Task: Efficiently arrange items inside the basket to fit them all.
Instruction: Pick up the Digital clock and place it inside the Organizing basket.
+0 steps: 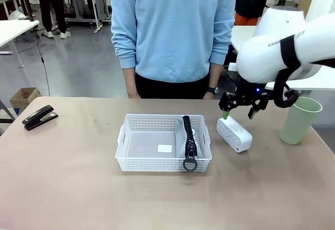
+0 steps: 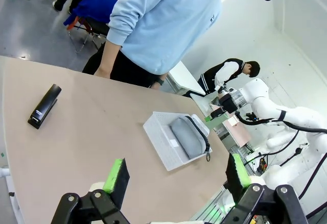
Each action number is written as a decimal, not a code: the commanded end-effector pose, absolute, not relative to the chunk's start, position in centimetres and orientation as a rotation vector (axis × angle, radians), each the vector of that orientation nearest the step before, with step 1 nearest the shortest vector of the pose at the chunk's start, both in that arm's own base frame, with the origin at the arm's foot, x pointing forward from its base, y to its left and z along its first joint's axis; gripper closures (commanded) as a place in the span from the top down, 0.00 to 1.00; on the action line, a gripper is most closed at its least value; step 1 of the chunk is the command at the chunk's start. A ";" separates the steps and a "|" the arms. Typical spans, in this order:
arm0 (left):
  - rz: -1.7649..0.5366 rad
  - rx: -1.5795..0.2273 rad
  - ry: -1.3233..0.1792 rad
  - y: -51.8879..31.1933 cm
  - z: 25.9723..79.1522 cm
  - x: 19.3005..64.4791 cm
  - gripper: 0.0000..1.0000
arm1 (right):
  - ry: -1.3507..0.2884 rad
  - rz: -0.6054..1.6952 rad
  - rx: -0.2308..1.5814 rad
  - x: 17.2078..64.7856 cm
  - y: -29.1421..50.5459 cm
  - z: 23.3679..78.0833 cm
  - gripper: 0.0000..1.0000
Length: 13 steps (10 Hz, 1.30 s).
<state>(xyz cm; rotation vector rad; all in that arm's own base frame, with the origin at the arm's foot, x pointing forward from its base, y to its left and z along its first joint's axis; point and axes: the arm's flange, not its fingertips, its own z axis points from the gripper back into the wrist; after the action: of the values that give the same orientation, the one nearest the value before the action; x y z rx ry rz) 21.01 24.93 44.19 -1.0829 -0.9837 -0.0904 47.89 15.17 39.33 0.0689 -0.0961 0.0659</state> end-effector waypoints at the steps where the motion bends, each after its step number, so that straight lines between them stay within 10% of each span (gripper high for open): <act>1: -0.104 -1.088 -1.010 24.9 44.3 21.0 1.00 | -0.132 0.178 0.035 48.8 14.7 37.8 1.00; 13: -0.104 -1.088 -1.010 24.9 44.3 21.0 1.00 | -0.087 0.394 -0.055 49.7 16.3 31.6 1.00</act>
<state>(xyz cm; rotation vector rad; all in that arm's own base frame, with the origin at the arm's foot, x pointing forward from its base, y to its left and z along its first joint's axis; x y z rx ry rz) 21.01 24.93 44.19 -1.0830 -0.9841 -0.0906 49.43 16.18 31.98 -0.0265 -0.0729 0.3906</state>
